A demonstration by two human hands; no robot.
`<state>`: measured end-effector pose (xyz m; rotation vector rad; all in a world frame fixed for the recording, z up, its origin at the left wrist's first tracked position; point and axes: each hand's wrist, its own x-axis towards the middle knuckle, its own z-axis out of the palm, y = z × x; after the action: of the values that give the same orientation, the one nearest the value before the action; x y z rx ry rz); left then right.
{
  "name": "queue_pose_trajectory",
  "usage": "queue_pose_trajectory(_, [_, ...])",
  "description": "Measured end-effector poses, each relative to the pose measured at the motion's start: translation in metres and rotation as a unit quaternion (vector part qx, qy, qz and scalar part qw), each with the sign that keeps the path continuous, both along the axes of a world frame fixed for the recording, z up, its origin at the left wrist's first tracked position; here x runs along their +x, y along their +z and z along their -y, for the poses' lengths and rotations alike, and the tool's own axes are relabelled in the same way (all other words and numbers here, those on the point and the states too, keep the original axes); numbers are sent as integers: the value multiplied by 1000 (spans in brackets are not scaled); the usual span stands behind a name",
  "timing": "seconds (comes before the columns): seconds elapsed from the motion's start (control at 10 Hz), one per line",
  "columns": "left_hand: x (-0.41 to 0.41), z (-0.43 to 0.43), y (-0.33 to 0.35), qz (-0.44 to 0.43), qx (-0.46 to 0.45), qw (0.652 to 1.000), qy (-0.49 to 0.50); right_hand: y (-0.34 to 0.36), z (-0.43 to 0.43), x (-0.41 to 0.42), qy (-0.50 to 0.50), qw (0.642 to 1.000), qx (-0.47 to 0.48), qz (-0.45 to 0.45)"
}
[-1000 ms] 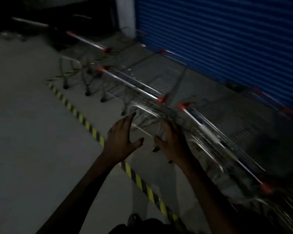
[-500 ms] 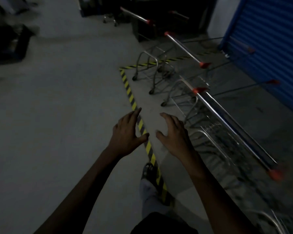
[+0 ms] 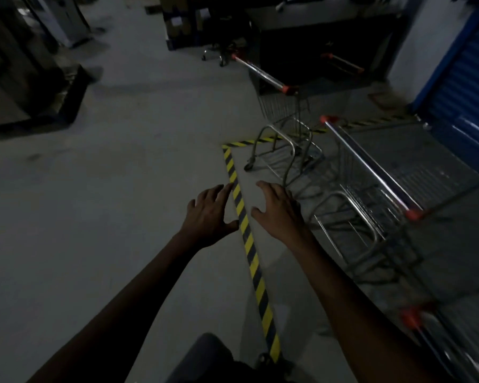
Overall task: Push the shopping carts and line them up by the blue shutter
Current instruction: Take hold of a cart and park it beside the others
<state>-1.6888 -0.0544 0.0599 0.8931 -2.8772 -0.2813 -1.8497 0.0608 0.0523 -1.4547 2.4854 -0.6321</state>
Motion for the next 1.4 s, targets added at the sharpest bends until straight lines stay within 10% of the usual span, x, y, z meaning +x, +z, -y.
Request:
queue_pose_trajectory(0.7, [-338,497,-36,62,18,991,-119,-29,466,-317,-155,985,56,-53])
queue_pose_trajectory(1.4, [-644,711,-57,166,3,941,-296,-65,599,-511,-251,958,111,89])
